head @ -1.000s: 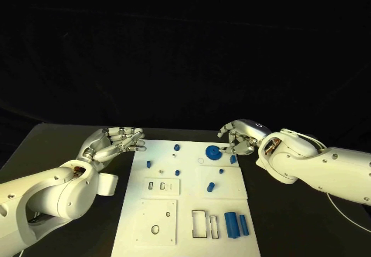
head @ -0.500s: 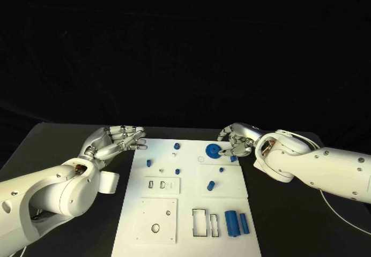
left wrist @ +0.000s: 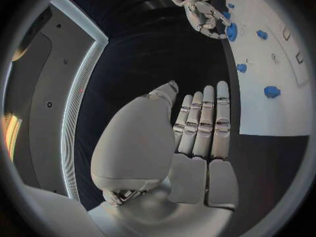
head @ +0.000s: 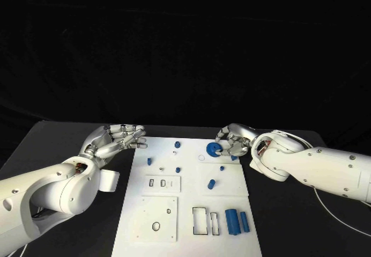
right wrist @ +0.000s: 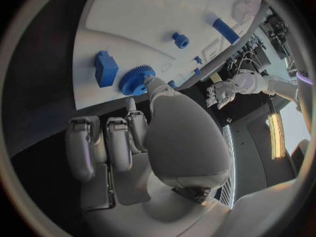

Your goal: Assemble the parts on the task board

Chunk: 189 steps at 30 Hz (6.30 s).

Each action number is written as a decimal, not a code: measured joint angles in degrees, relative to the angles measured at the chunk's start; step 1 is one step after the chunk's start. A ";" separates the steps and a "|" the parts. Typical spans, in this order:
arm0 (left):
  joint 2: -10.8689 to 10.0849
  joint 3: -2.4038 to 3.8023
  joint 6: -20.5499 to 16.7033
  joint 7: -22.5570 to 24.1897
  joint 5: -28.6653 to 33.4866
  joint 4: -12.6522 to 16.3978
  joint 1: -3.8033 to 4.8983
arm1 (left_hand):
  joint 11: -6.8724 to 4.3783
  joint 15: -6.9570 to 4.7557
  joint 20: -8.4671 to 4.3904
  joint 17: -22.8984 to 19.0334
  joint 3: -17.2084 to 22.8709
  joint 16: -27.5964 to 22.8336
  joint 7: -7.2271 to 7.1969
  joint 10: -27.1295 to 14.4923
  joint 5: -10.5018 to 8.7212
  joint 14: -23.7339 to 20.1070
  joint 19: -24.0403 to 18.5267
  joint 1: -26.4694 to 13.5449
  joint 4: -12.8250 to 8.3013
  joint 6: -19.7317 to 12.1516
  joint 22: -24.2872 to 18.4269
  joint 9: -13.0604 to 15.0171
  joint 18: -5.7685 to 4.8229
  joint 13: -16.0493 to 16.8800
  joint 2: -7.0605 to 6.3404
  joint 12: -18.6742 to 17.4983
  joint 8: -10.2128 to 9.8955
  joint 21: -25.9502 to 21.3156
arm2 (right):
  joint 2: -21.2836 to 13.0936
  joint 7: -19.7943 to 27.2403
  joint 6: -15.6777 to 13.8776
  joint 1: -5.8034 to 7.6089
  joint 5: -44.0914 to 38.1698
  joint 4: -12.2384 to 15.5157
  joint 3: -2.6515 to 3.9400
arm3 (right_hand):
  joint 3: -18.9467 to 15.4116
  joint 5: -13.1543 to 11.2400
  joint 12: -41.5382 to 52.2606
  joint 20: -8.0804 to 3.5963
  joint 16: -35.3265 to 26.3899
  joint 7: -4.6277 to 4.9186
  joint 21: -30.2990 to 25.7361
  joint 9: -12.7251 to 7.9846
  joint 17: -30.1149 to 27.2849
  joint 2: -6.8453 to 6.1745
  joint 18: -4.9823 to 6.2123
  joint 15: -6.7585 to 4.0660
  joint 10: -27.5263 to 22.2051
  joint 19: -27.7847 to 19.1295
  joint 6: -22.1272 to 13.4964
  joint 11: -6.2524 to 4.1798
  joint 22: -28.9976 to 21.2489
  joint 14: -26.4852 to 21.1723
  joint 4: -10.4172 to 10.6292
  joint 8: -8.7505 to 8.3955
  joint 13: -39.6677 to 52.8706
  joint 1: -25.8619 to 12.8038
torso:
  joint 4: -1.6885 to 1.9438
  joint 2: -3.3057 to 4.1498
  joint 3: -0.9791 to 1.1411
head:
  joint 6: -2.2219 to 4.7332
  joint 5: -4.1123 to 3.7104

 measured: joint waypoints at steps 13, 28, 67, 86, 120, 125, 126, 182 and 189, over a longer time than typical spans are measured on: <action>-0.02 0.00 0.04 -0.12 0.00 -0.05 0.00 | 0.00 0.00 0.00 0.11 0.00 0.00 0.00 0.00 0.00 0.00 0.00 0.00 0.00 0.00 0.05 0.00 -0.01 0.00 0.00 0.00 0.00 0.00 | 0.42 0.03 0.39 -0.14 1.07 -0.04 0.00 | 0.00 0.00 0.75 0.00 0.23 0.15 0.27 -0.01 -0.01 0.00 -0.88 0.00 0.56 0.00 0.15 0.16 -0.01 0.00 0.00 0.04 -0.01 0.00 | -0.06 -0.01 -0.01 | -0.15 0.02; -0.04 0.00 0.10 -0.26 0.00 -0.08 0.00 | 0.00 0.00 0.00 0.15 0.27 -0.21 0.00 0.00 0.00 0.00 0.00 0.00 -0.27 0.00 0.11 0.00 0.00 0.00 0.00 0.00 0.00 0.22 | 1.00 0.00 0.56 -0.18 0.77 -0.61 0.09 | 3.26 -1.98 2.45 0.00 0.73 -0.02 1.15 -0.49 -0.02 0.90 -0.88 0.00 1.49 -0.01 2.00 0.05 -0.02 0.00 -0.83 0.28 -0.02 2.27 | -0.01 0.01 -0.05 | -0.33 -0.15; 0.03 -0.01 0.40 -0.64 0.00 -0.30 0.00 | 0.03 0.00 0.00 0.28 0.38 -0.21 0.00 -0.03 0.00 0.00 0.00 0.00 -0.39 0.00 0.24 0.00 0.00 0.00 0.00 -0.22 -0.22 0.36 | 6.88 -1.38 -11.69 -0.93 -18.93 7.02 0.03 | 11.73 -3.56 4.46 -0.43 0.73 -1.13 2.76 -2.08 -0.04 -0.81 -1.77 -0.43 3.06 -0.01 7.52 -1.04 0.00 0.01 -1.27 0.46 -0.04 0.61 | 0.17 0.02 -0.14 | 0.69 0.32; 0.19 -0.01 0.41 -0.65 0.00 -0.25 0.00 | 0.21 0.00 0.20 0.33 0.48 -0.21 0.00 -0.21 0.00 0.00 -0.21 0.00 -0.48 0.00 0.30 0.00 0.00 0.00 0.00 -0.22 -0.22 0.44 | 15.27 -2.74 -11.19 -1.48 -21.68 -0.30 -0.16 | 11.96 -3.69 4.46 -0.42 0.73 -1.35 2.76 -2.25 -0.05 -1.11 -1.76 -0.43 3.05 -0.01 7.71 -1.04 -0.01 0.01 -1.04 -0.05 -0.05 -0.29 | 0.17 0.16 -0.10 | 0.11 0.88; 0.14 0.00 0.41 -0.65 0.00 -0.20 0.00 | 0.21 0.21 0.20 0.37 0.48 -0.21 0.00 -0.21 0.00 -0.21 -0.21 0.00 -0.48 0.00 0.28 0.00 -0.01 0.00 0.00 -0.21 -0.22 0.44 | 17.52 -3.57 -6.56 -1.91 -21.67 -3.06 -0.43 | 7.29 -8.62 3.18 0.43 0.72 0.69 2.71 -3.98 -0.06 -0.72 -1.75 0.89 2.08 -0.03 2.99 0.48 0.02 0.00 0.43 -6.72 -0.06 -8.36 | 0.04 0.12 -0.03 | -0.13 1.09; 0.13 0.00 0.41 -0.65 0.00 -0.20 0.00 | 0.21 0.21 0.20 0.36 0.48 -0.21 0.00 -0.21 0.00 -0.20 -0.21 0.00 -0.48 0.00 0.28 0.00 0.00 0.00 0.00 -0.21 -0.22 0.44 | 17.49 -3.58 -5.60 -1.89 -21.48 -3.17 -0.44 | 4.37 -7.18 2.96 0.43 0.72 0.60 2.71 -3.99 -0.06 0.87 -1.75 0.95 2.08 -0.03 3.74 0.47 0.02 -0.08 0.76 -6.96 -0.01 -12.49 | 0.01 0.12 -0.03 | -0.18 1.15; 0.12 0.00 0.41 -0.66 0.00 -0.20 0.00 | 0.21 0.21 0.20 0.36 0.48 -0.21 0.00 -0.21 0.00 -0.21 -0.21 0.00 -0.48 0.00 0.30 0.00 0.00 0.00 0.00 -0.21 -0.22 0.44 | 17.47 -3.58 -5.44 -1.87 -21.44 -3.17 -0.44 | 4.17 -6.84 2.96 0.43 0.72 0.51 2.71 -3.99 -0.06 1.21 -1.76 0.95 2.10 -0.02 4.05 0.50 0.01 -0.08 0.69 -7.07 -0.01 -12.98 | 0.00 0.12 -0.03 | -0.19 1.17; 1.07 -0.06 0.54 -0.71 0.00 -2.19 -0.04 | 0.20 0.21 -0.01 0.46 0.71 -0.43 0.00 -0.21 0.00 -0.20 -0.43 0.00 -0.71 0.00 0.45 0.00 -0.01 0.00 0.00 -0.21 -0.22 0.67 | -11.72 18.22 -4.18 -2.40 8.60 1.29 -0.74 | 10.53 -3.75 3.29 0.42 0.72 0.02 2.71 -3.63 -0.02 -1.41 -1.75 0.50 2.50 -0.03 5.71 -0.16 -0.02 -0.09 -7.22 -10.95 -0.04 -3.41 | -1.60 -1.36 1.35 | -0.86 -0.94; 1.12 -0.08 0.58 -0.71 0.00 -2.39 -0.06 | 0.20 0.21 -0.01 0.46 0.71 -0.43 0.00 -0.20 0.00 -0.20 -0.43 0.00 -0.71 0.00 0.45 0.00 -0.01 0.00 0.00 -0.21 -0.22 0.67 | -10.14 18.63 -3.36 -3.57 9.31 -0.16 -0.81 | 10.53 -3.75 3.29 0.42 0.95 0.02 2.71 -3.63 -0.03 -1.41 -1.75 0.50 2.50 -0.03 5.71 -0.16 -0.03 -0.09 -7.22 -10.95 -0.04 -3.41 | -1.46 -1.32 1.38 | -1.05 -0.85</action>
